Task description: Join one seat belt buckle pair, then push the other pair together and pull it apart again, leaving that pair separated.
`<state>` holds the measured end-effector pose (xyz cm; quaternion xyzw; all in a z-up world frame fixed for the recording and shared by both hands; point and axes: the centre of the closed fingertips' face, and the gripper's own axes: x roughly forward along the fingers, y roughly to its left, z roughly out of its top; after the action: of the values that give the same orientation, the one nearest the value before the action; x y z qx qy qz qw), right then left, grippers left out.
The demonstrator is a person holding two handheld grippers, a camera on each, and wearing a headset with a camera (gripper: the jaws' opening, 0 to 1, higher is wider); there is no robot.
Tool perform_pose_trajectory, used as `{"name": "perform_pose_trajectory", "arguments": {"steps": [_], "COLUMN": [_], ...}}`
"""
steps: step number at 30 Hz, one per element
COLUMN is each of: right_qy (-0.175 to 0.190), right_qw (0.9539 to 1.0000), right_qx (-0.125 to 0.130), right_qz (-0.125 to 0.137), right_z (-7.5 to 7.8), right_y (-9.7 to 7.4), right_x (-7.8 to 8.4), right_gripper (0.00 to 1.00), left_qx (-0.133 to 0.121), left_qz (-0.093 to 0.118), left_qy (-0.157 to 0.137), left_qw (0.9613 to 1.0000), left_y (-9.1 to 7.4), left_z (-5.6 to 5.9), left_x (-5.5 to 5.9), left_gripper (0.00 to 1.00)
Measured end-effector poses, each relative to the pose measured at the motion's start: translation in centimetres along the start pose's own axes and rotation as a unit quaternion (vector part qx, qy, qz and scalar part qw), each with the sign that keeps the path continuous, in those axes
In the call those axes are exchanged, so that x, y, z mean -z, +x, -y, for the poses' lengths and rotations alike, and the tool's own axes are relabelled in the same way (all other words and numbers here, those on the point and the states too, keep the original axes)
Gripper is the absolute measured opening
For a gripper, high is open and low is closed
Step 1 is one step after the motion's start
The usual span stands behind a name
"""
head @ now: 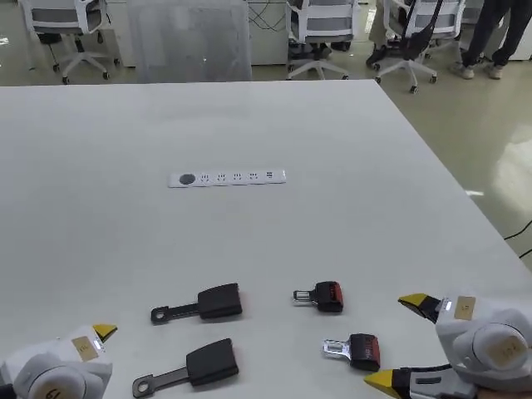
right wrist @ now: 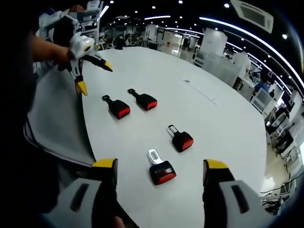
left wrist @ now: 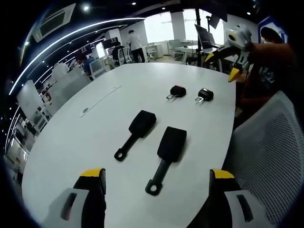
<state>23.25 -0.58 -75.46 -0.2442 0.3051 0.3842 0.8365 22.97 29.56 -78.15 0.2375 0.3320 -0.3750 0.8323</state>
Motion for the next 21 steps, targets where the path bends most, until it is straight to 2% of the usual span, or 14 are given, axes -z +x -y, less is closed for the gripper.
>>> {"name": "perform_pose_trajectory", "arguments": {"steps": [5, 7, 9, 11, 14, 21], "right_qy": [-0.007, -0.012, -0.012, -0.015, -0.020, -0.033], "right_qw": [0.9999, 0.9999, 0.9998, 0.9997, 0.9995, 0.9984], "right_qx": [-0.008, -0.010, -0.014, -0.017, -0.024, -0.043], "right_qz": [0.002, 0.003, 0.002, 0.001, -0.005, -0.018], "right_z": [-0.2, -0.2, -0.1, -0.1, -0.1, 0.4], "right_y": [0.6, 0.9, 1.5, 2.1, 3.0, 4.6], "right_x": [0.0, 0.0, 0.1, 0.2, 0.3, 1.1], "right_gripper": [0.70, 0.70, 0.70, 0.69, 0.67, 0.65], "left_qx": [0.006, 0.007, 0.010, 0.016, 0.026, 0.061], "left_qz": [-0.012, -0.012, 0.006, 0.003, -0.001, 0.004], "left_qy": [0.016, 0.008, -0.009, -0.015, -0.002, 0.024], "left_qw": [0.9998, 0.9999, 0.9999, 0.9998, 0.9997, 0.9979], "left_y": [0.7, 1.2, 1.9, 2.7, 3.8, 5.0], "left_z": [0.1, -0.2, -0.2, -0.1, 0.6, 1.8], "left_x": [0.5, 0.6, 0.4, 0.8, 0.9, 0.0], "left_gripper": [0.86, 0.83, 0.81, 0.79, 0.78, 0.71]}}
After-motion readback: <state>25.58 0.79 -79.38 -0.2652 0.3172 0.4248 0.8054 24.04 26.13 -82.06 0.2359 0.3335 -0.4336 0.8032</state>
